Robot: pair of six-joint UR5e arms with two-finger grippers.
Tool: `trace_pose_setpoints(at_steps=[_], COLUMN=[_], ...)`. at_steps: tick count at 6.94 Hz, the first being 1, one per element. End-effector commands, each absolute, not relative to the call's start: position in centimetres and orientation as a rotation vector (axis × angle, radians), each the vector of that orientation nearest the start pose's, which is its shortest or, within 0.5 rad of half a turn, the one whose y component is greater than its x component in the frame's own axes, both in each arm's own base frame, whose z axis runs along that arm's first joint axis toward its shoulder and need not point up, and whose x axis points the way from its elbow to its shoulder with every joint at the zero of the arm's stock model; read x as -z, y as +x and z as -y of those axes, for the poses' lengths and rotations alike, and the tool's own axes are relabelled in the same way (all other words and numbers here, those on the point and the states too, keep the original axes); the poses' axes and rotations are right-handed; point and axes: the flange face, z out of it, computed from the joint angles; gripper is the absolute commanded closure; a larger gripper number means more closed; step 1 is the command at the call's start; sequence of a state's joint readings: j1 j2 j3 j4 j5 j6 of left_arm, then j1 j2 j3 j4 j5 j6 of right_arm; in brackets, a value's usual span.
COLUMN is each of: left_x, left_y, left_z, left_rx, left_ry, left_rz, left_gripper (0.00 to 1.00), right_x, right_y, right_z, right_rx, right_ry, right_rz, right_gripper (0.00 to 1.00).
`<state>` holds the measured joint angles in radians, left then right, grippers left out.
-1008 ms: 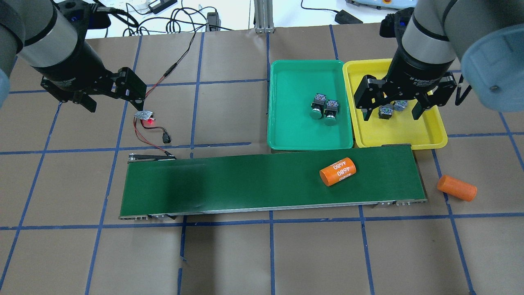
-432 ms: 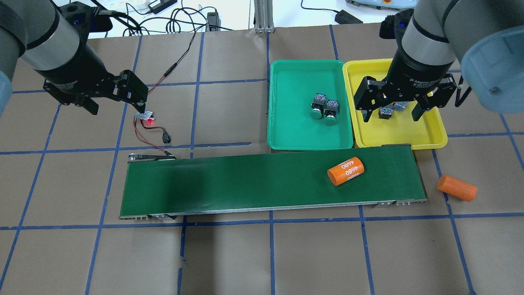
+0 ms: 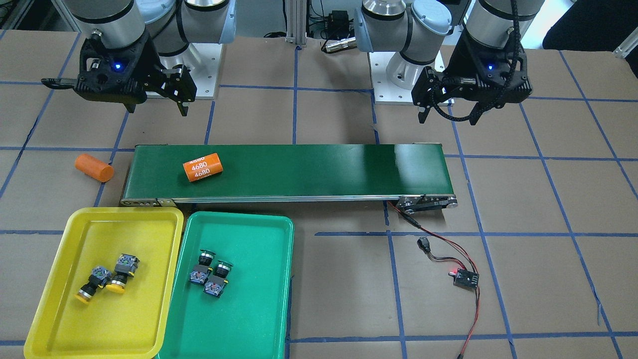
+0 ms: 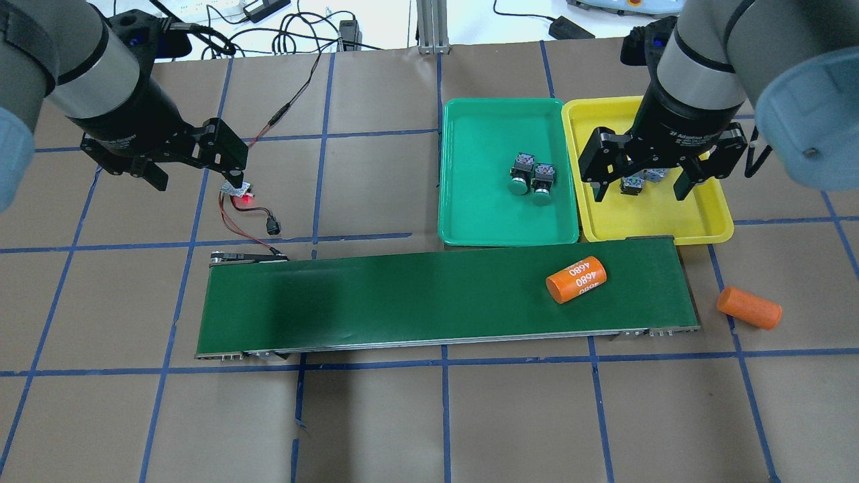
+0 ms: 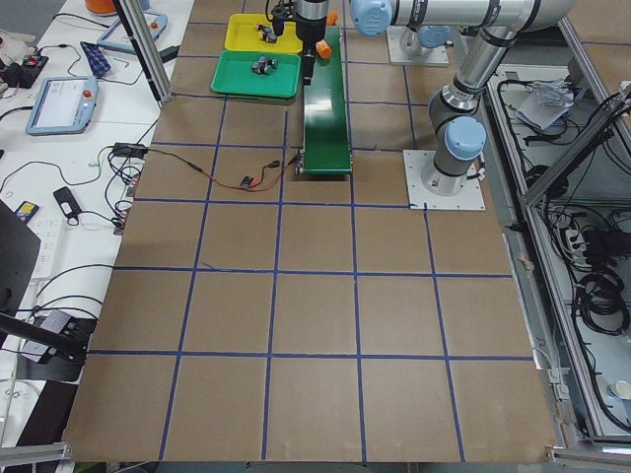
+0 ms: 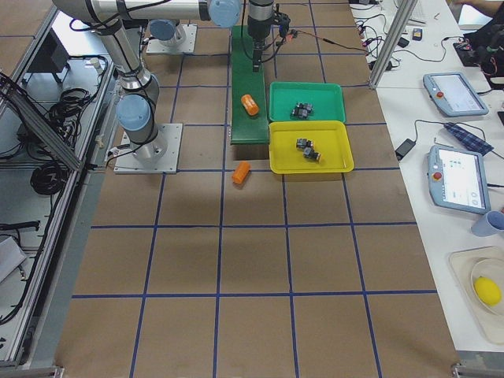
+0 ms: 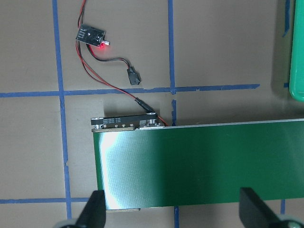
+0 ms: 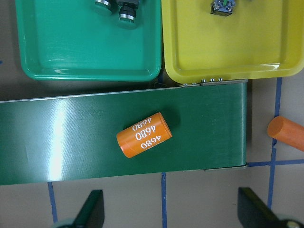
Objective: Sort buttons by color to trays
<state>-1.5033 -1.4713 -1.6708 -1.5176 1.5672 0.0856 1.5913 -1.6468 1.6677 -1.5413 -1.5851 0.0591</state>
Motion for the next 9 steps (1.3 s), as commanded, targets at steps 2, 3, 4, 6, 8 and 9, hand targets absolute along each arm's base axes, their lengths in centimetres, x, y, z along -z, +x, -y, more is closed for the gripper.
trace_pose_setpoints(at_steps=[2,3,4,6,8,9], left_x=[-47.9,-47.7,-47.5,-47.7,-47.7,-47.8], left_y=[-10.1,-10.1,-10.0,-10.1,-10.0,-10.1], left_z=[46.9,47.1,47.4,47.4,47.8,47.8], left_rx=[0.04,0.042,0.035,0.033,0.021,0.024], left_ry=[0.027,0.027,0.022,0.031,0.031,0.031], left_rz=[-3.148,-3.147,-3.146,-3.138,-3.137,-3.14], left_gripper=[0.0,0.0,0.0,0.0,0.0,0.0], right_x=[-47.3,-47.4,-47.4,-47.3,-47.2,-47.2], right_y=[14.2,14.2,14.2,14.2,14.3,14.3], right_z=[45.1,45.1,45.0,45.0,44.9,44.9], right_rx=[-0.079,-0.079,-0.079,-0.081,-0.089,-0.091], right_ry=[0.053,0.05,0.053,0.053,0.05,0.048], right_rz=[-3.156,-3.156,-3.156,-3.154,-3.151,-3.151], right_gripper=[0.0,0.0,0.0,0.0,0.0,0.0])
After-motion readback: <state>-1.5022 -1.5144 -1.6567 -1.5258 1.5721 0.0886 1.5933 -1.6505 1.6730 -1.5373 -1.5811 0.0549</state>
